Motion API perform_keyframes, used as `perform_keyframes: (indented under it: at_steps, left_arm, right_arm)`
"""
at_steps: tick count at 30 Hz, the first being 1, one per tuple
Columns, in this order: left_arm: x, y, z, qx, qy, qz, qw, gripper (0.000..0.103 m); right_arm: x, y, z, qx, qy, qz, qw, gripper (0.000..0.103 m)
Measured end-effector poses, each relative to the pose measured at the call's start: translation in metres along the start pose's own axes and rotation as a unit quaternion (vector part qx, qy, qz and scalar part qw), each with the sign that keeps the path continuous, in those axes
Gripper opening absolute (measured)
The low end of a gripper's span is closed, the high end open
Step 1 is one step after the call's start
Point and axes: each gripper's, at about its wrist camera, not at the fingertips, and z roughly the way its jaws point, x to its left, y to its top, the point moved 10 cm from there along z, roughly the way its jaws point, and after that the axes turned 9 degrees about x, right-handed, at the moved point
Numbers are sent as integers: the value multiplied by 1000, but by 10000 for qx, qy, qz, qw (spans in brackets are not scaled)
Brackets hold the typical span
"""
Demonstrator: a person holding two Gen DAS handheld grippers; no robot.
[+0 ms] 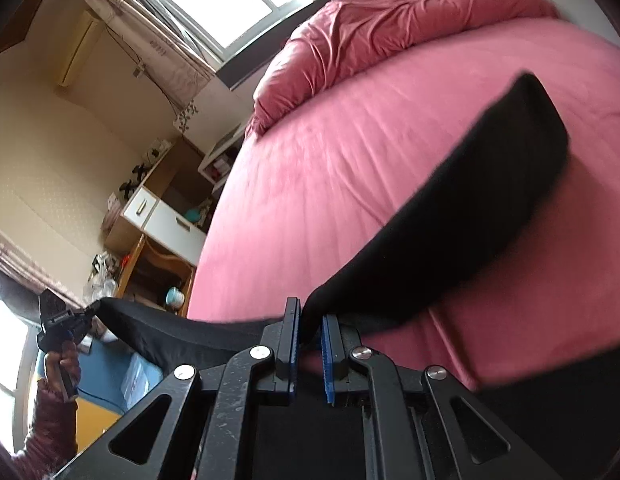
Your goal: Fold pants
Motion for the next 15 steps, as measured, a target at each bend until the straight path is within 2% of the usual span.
perform_keyframes:
  at_steps: [3,4,8,15]
  left_arm:
    - [3,-45,-17,-70,-89,79,9999,3]
    - [5,-58,-21,-105,-136,59,9998,3]
    - [31,-120,-24,-78,-149,-380,9991,3]
    - [80,-193,0,212,80,-1154,9931,3]
  right_arm:
    - [-7,-42,-6,147,20,40,9999,10]
    - [-8,-46,-2,192,-12,39,9998,10]
    - [-18,-99,4,543,-149,47,9984,9]
    - [-34,-167,20,1063,-460,-4,9933,8]
